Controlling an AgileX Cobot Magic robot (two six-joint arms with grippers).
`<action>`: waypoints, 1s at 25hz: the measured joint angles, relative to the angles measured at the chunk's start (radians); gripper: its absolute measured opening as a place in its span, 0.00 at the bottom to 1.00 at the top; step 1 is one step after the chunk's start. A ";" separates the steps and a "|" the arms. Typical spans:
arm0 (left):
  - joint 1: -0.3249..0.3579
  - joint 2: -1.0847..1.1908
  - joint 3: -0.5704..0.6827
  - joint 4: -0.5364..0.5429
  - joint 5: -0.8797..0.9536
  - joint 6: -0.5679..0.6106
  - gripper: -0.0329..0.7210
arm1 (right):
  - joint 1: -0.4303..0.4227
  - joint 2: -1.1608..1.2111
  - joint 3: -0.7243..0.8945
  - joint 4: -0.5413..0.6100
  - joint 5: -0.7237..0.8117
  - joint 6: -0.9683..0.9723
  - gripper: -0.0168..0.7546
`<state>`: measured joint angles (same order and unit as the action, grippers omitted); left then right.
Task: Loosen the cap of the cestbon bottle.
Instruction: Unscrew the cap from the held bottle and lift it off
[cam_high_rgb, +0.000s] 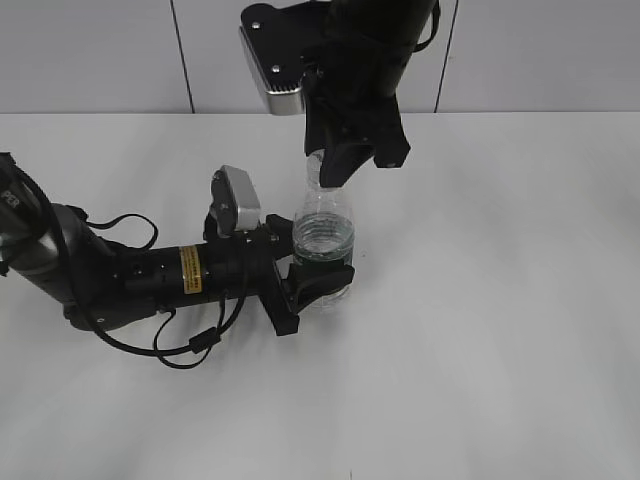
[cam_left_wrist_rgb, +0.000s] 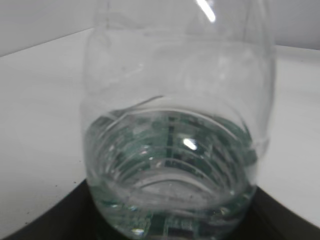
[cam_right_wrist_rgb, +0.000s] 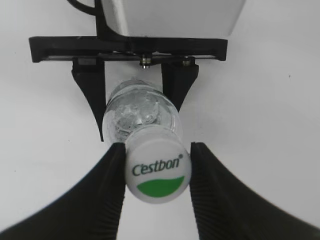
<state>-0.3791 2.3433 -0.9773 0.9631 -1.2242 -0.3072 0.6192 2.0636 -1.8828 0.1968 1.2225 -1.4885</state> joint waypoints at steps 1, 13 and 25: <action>0.000 0.000 0.000 0.000 0.000 0.000 0.59 | 0.000 0.000 0.000 -0.002 0.000 -0.020 0.41; 0.000 0.000 0.000 0.000 0.001 -0.004 0.59 | 0.001 -0.002 -0.002 -0.029 -0.003 -0.276 0.41; 0.000 0.000 0.000 -0.001 0.001 -0.004 0.59 | 0.001 -0.002 -0.002 -0.032 -0.003 -0.175 0.46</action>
<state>-0.3791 2.3433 -0.9773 0.9621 -1.2230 -0.3113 0.6203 2.0617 -1.8848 0.1645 1.2199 -1.6632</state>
